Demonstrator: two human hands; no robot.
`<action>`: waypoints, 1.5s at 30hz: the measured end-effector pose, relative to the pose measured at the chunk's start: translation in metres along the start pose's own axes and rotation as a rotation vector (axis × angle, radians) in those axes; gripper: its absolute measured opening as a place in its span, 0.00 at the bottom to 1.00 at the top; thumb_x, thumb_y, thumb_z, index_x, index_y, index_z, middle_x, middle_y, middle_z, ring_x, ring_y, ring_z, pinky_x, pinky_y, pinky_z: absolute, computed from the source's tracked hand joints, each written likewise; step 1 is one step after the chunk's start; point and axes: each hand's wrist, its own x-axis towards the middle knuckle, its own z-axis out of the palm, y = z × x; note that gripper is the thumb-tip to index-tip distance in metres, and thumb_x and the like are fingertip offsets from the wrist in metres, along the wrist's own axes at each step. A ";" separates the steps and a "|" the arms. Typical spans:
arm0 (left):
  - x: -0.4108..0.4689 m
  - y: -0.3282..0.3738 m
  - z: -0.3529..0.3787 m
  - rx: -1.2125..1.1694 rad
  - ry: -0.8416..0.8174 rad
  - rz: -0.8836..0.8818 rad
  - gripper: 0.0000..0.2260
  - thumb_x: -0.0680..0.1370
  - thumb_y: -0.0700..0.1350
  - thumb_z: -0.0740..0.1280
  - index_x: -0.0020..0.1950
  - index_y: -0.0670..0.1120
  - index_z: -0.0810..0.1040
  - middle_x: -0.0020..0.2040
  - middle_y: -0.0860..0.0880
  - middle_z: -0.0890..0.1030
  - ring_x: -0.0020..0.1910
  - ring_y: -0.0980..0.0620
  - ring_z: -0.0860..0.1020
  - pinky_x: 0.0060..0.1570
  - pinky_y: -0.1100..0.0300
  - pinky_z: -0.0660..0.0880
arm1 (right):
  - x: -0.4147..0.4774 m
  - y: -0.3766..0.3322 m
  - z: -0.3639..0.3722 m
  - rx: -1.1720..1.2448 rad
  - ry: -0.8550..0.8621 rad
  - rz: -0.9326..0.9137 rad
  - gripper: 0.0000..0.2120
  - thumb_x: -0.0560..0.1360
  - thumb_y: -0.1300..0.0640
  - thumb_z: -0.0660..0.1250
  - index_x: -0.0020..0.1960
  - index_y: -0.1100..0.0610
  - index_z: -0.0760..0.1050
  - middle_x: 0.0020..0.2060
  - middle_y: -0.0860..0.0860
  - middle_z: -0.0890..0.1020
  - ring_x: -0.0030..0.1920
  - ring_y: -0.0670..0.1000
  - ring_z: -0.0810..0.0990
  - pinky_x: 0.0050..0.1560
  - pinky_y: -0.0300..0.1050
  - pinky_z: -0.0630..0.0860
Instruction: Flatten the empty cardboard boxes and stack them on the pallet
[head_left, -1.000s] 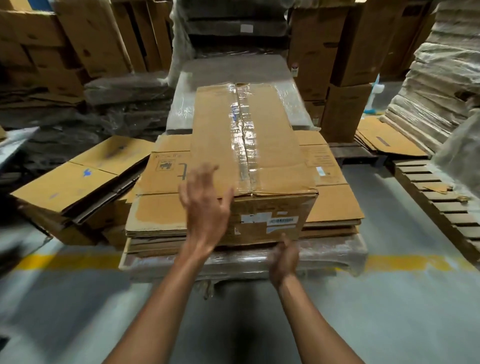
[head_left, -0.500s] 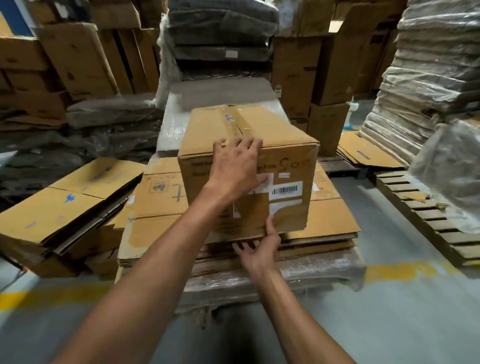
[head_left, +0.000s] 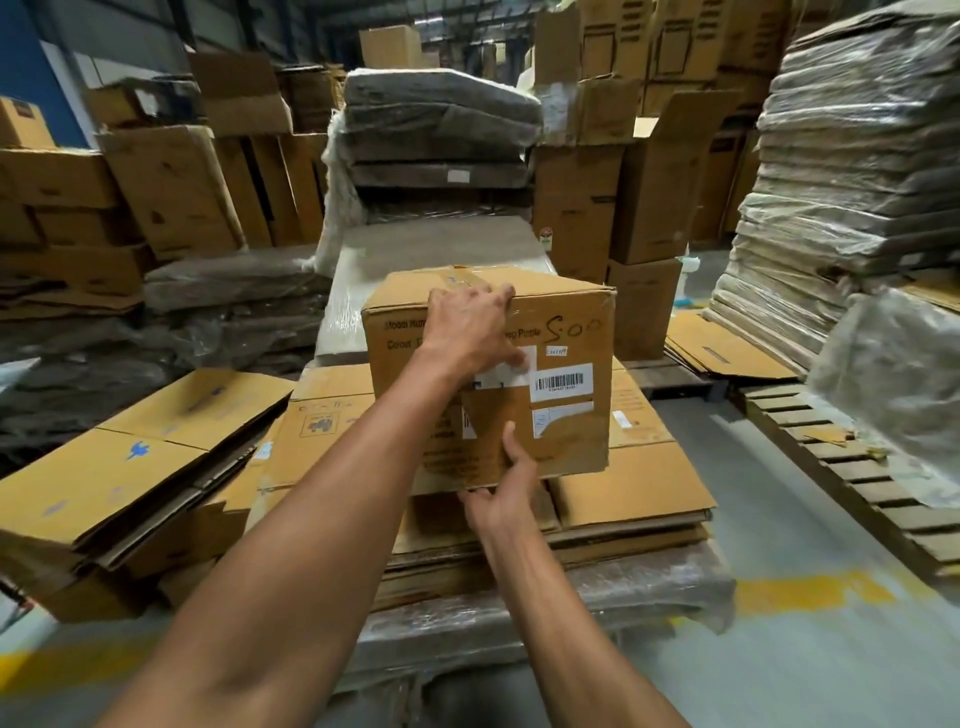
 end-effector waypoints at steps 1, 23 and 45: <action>-0.001 -0.001 -0.001 -0.010 0.015 -0.004 0.35 0.69 0.68 0.73 0.69 0.52 0.70 0.60 0.47 0.78 0.61 0.45 0.75 0.64 0.45 0.67 | -0.004 -0.002 0.003 0.003 -0.023 -0.008 0.54 0.49 0.48 0.87 0.71 0.52 0.70 0.56 0.61 0.85 0.59 0.65 0.82 0.62 0.68 0.76; -0.093 0.036 0.099 -2.146 0.577 -1.007 0.26 0.73 0.38 0.77 0.67 0.48 0.69 0.61 0.46 0.81 0.57 0.49 0.82 0.58 0.46 0.80 | -0.017 -0.138 0.125 -1.653 -0.236 -1.276 0.32 0.65 0.48 0.79 0.66 0.45 0.71 0.60 0.52 0.74 0.62 0.54 0.68 0.60 0.50 0.57; -0.187 0.022 0.192 -1.927 -0.241 -1.323 0.11 0.81 0.42 0.69 0.63 0.47 0.77 0.66 0.44 0.77 0.56 0.47 0.79 0.67 0.50 0.74 | 0.019 -0.058 0.014 -2.343 -0.758 -1.455 0.34 0.62 0.41 0.82 0.63 0.52 0.76 0.60 0.53 0.81 0.59 0.58 0.75 0.56 0.55 0.70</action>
